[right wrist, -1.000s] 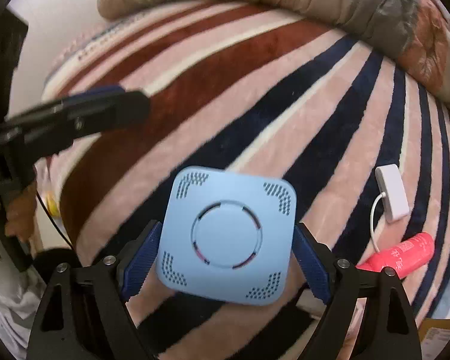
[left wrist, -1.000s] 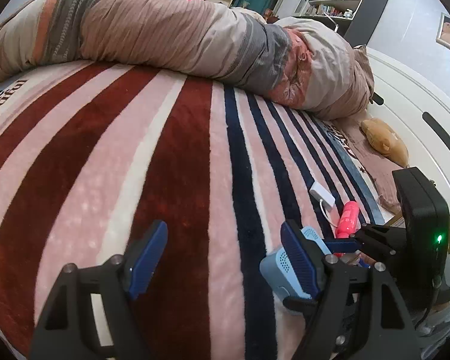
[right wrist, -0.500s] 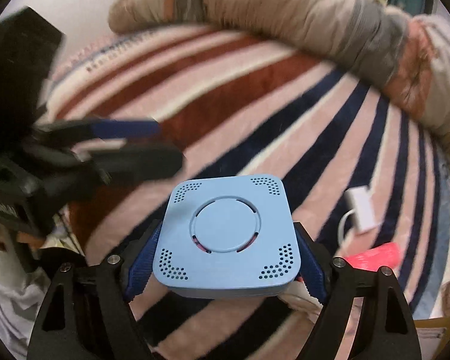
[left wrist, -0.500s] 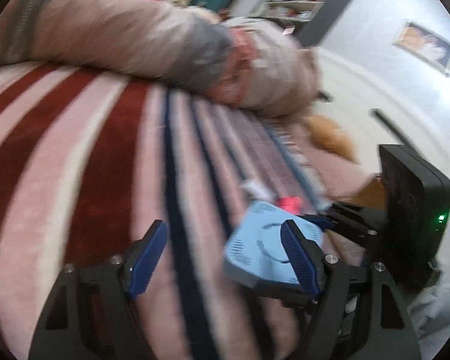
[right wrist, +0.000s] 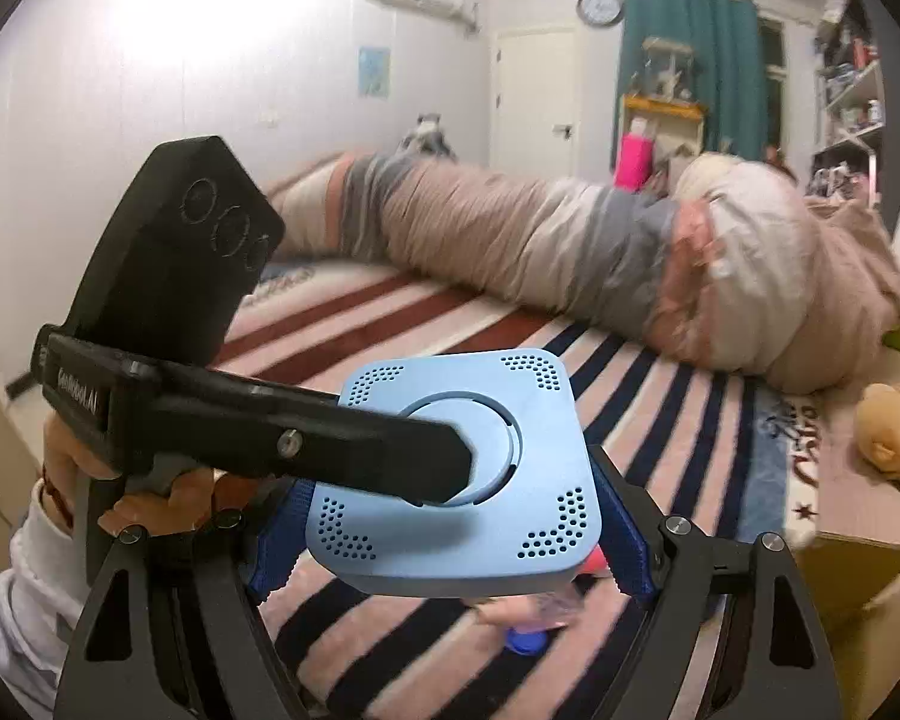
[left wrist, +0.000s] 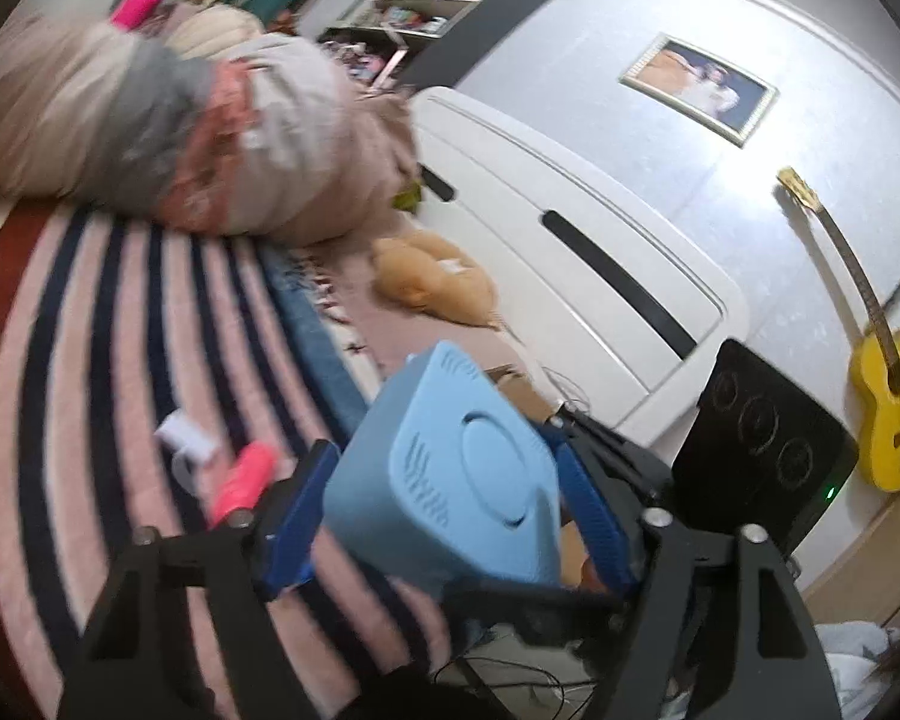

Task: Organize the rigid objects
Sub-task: 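Carry the blue device into the box and open the right gripper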

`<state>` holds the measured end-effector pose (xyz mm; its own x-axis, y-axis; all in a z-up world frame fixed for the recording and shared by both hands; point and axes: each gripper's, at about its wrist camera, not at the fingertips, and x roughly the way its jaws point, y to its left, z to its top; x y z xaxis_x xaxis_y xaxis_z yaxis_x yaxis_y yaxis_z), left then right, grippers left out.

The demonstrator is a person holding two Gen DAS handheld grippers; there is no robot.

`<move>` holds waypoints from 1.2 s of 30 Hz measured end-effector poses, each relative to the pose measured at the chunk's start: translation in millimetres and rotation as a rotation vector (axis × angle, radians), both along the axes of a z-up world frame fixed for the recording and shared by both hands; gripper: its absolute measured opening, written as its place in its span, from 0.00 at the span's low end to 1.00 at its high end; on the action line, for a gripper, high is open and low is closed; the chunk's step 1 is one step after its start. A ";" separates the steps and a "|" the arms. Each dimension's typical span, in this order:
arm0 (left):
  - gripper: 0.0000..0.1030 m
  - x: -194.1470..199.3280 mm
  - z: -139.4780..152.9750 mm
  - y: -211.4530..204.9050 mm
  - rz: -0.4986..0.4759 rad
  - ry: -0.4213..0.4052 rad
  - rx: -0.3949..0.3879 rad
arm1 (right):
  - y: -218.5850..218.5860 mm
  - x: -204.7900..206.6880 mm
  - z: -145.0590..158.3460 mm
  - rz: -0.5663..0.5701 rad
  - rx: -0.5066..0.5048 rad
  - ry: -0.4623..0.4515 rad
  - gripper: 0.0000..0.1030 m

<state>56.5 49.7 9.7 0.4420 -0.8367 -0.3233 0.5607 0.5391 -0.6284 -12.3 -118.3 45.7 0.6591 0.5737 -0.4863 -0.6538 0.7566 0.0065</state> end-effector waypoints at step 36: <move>0.44 20.9 -4.6 -259.4 -0.212 -0.029 0.582 | -204.4 21.8 -52.6 -0.359 -0.099 0.309 0.78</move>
